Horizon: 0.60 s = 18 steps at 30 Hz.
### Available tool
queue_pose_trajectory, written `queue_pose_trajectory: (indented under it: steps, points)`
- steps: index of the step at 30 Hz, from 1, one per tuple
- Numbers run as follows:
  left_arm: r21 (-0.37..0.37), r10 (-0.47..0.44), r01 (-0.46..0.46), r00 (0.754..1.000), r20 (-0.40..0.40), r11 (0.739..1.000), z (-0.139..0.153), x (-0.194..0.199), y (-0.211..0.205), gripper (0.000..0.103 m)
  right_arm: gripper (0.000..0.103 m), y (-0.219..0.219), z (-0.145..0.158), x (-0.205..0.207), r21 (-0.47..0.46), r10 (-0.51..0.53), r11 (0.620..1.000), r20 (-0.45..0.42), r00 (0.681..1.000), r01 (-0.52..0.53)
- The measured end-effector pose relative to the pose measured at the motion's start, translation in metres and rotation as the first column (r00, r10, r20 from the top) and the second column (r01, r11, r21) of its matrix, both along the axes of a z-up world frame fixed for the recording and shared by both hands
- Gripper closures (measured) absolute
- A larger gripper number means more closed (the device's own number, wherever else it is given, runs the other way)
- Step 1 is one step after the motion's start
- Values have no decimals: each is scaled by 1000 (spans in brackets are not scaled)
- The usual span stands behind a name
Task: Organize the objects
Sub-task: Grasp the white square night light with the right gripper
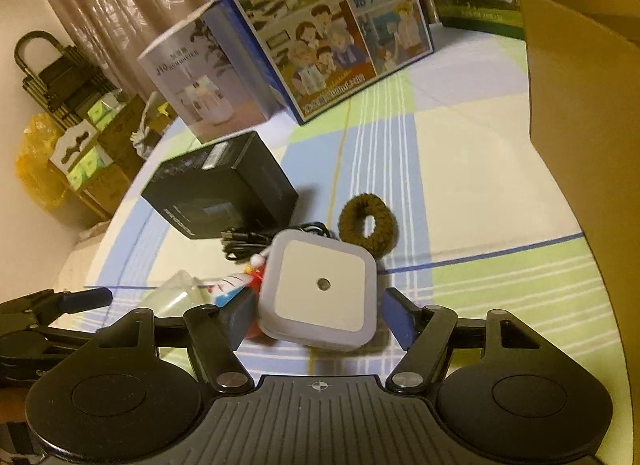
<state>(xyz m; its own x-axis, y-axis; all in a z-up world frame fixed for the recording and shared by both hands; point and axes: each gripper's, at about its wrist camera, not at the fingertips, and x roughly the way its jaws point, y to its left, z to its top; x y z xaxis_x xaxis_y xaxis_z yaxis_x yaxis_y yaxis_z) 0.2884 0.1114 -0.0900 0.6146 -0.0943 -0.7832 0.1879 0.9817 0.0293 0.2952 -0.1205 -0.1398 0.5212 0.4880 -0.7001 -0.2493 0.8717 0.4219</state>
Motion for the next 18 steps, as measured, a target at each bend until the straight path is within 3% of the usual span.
queue_pose_trajectory:
  steps: [5, 9, 12, 18]
  points:
    - [5, -14, 14, 1000, -1, 1000, -2, 3, 0, 10, 40, 1, -5, 5, 20, -11, 1000, -26, 1000, 12]
    - [-8, -33, 33, 999, -1, 999, -6, 7, 2, 14, 40, 8, 3, 1, -54, -10, 999, 2, 1000, 10]
    - [-7, -51, 51, 999, -6, 999, -9, 10, 1, 21, 40, 12, 8, -1, -113, -7, 994, 14, 1000, 9]
    - [17, -103, 104, 993, -49, 994, -17, 10, -7, 36, 40, 15, 7, -1, -148, 13, 989, 17, 1000, -10]
